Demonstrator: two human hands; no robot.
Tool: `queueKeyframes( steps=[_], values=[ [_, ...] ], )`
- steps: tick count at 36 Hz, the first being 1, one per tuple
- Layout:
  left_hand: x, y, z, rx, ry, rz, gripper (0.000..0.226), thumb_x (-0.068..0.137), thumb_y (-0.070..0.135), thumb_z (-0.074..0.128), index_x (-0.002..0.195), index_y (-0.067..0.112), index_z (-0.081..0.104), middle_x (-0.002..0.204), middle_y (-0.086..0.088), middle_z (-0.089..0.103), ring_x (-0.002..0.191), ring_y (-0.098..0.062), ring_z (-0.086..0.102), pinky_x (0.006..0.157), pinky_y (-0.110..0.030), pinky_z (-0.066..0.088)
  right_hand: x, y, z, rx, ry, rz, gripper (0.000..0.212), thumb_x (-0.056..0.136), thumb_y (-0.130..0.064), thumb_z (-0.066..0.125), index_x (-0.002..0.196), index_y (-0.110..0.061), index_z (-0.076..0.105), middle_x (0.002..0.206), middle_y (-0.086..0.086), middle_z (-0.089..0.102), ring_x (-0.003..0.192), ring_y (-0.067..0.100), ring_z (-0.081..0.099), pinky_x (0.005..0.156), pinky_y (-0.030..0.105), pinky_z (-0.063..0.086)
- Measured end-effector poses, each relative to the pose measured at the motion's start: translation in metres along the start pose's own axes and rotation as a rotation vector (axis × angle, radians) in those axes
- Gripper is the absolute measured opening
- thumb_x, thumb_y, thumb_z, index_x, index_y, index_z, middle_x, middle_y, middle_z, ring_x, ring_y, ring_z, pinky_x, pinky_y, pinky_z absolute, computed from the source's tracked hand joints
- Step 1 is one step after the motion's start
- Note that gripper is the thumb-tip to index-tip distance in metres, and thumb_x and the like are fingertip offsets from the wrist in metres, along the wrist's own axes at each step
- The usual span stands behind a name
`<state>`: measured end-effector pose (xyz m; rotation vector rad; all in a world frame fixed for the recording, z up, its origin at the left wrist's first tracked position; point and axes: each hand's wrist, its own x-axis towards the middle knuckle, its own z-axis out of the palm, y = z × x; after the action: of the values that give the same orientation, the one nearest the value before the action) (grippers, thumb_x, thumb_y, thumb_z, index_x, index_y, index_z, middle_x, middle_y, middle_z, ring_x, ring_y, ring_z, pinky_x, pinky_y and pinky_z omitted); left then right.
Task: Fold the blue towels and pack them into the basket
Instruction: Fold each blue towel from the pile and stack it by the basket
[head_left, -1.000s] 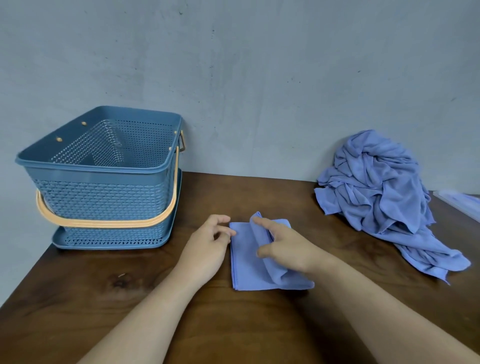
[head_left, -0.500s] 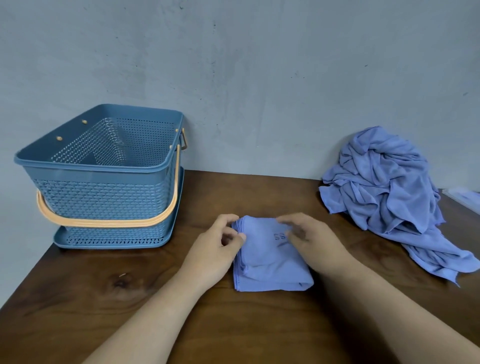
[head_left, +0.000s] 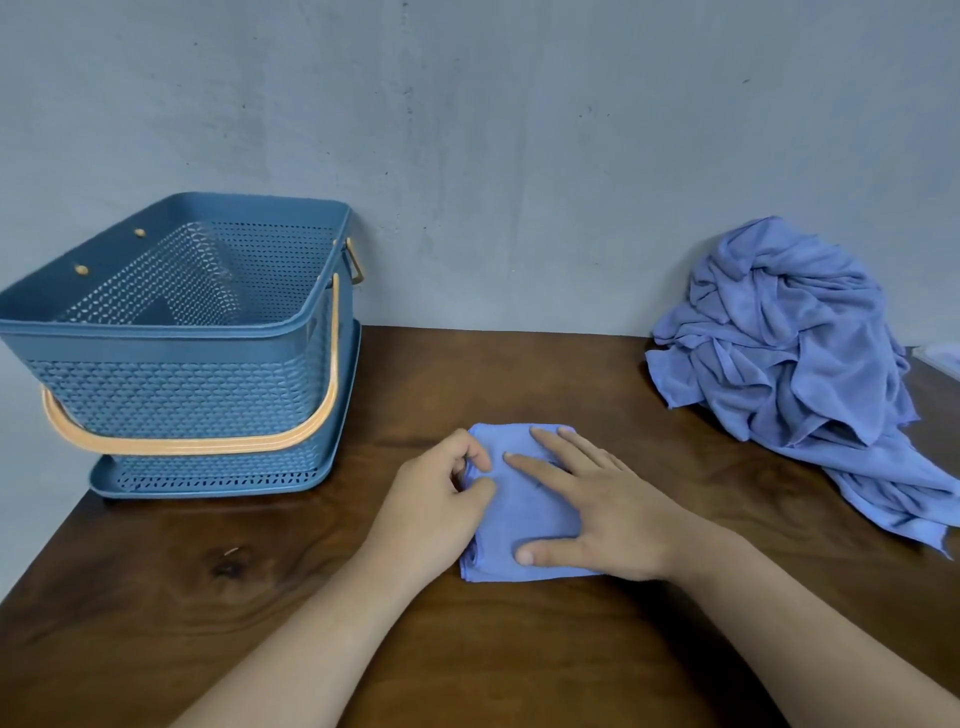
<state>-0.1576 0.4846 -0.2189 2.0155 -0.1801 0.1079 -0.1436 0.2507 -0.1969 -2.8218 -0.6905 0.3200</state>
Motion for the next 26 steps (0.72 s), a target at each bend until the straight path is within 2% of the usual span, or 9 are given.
queueKeyframes(
  steps=[4,7,9,10,12,15,20,23,26],
  values=[
    [0.001,-0.002,-0.001,0.379,0.083,0.016,0.019,0.086,0.022,0.062,0.091,0.035,0.05,0.089,0.015,0.05,0.089,-0.008,0.048,0.086,-0.037,0.044,0.004,-0.007,0.0,-0.093,-0.053,0.001,0.103,0.073,-0.104,0.041,0.155,-0.068,-0.01,0.17,-0.023,-0.026,0.157,0.01,-0.03,0.129,0.057,0.005],
    [0.004,-0.003,-0.007,0.436,0.178,0.125,0.018,0.086,0.028,0.052,0.101,0.037,0.051,0.106,0.02,0.05,0.102,-0.01,0.046,0.092,-0.038,0.042,0.005,-0.008,0.001,-0.117,-0.097,0.001,0.101,0.076,-0.102,0.038,0.153,-0.067,-0.018,0.168,-0.021,-0.034,0.154,0.013,-0.037,0.128,0.062,0.0],
    [0.004,-0.003,-0.008,0.4,0.096,0.24,0.031,0.092,0.033,0.046,0.121,0.036,0.057,0.131,0.022,0.052,0.127,-0.006,0.046,0.108,-0.034,0.038,0.004,-0.008,0.0,-0.112,-0.121,0.0,0.101,0.078,-0.101,0.037,0.153,-0.066,-0.021,0.166,-0.02,-0.038,0.152,0.015,-0.04,0.127,0.063,-0.003],
    [0.003,-0.003,-0.006,0.408,0.016,0.28,0.037,0.098,0.038,0.045,0.134,0.037,0.055,0.144,0.023,0.049,0.141,-0.002,0.039,0.119,-0.033,0.031,0.004,-0.008,0.0,-0.108,-0.127,-0.003,0.1,0.079,-0.1,0.037,0.152,-0.066,-0.022,0.166,-0.02,-0.038,0.152,0.015,-0.041,0.127,0.063,-0.004],
    [0.0,-0.003,0.0,0.515,-0.173,0.284,0.051,0.106,0.053,0.036,0.156,0.043,0.039,0.164,0.027,0.031,0.156,0.007,0.012,0.131,-0.039,0.011,0.003,-0.007,-0.001,-0.086,-0.13,-0.009,0.1,0.079,-0.099,0.038,0.152,-0.066,-0.022,0.166,-0.02,-0.037,0.151,0.013,-0.042,0.127,0.062,-0.006],
    [-0.004,-0.004,0.005,0.709,-0.342,0.152,0.07,0.105,0.07,0.023,0.167,0.045,0.003,0.173,0.028,-0.003,0.156,0.009,-0.015,0.132,-0.049,-0.002,0.002,-0.002,0.002,0.01,-0.11,-0.024,0.095,0.082,-0.097,0.038,0.155,-0.066,-0.015,0.166,-0.026,-0.034,0.149,0.005,-0.042,0.128,0.058,-0.01],
    [-0.004,-0.003,0.0,0.823,-0.337,0.032,0.092,0.094,0.087,0.018,0.167,0.039,-0.012,0.171,0.023,-0.023,0.156,0.002,-0.025,0.131,-0.053,-0.006,-0.002,0.005,0.012,0.341,0.138,0.047,0.055,0.105,-0.069,0.033,0.157,-0.054,0.036,0.168,-0.038,0.009,0.152,-0.016,-0.013,0.131,0.046,-0.006],
    [-0.004,-0.003,0.0,0.808,-0.346,0.007,0.101,0.09,0.092,0.021,0.166,0.037,-0.017,0.17,0.022,-0.028,0.156,0.0,-0.026,0.131,-0.054,-0.005,0.002,0.0,0.014,0.096,0.271,0.082,0.056,0.108,-0.057,0.025,0.159,-0.038,0.041,0.17,-0.026,0.024,0.157,-0.009,0.001,0.132,0.044,0.001],
    [-0.005,-0.002,-0.002,0.748,-0.353,0.004,0.11,0.086,0.095,0.029,0.166,0.036,-0.016,0.169,0.022,-0.029,0.155,0.002,-0.027,0.131,-0.052,-0.008,0.008,-0.017,0.009,-0.032,0.269,0.0,0.059,0.107,-0.04,0.032,0.164,-0.026,0.033,0.175,-0.01,0.018,0.161,0.005,0.006,0.132,0.037,0.008]
  ],
)
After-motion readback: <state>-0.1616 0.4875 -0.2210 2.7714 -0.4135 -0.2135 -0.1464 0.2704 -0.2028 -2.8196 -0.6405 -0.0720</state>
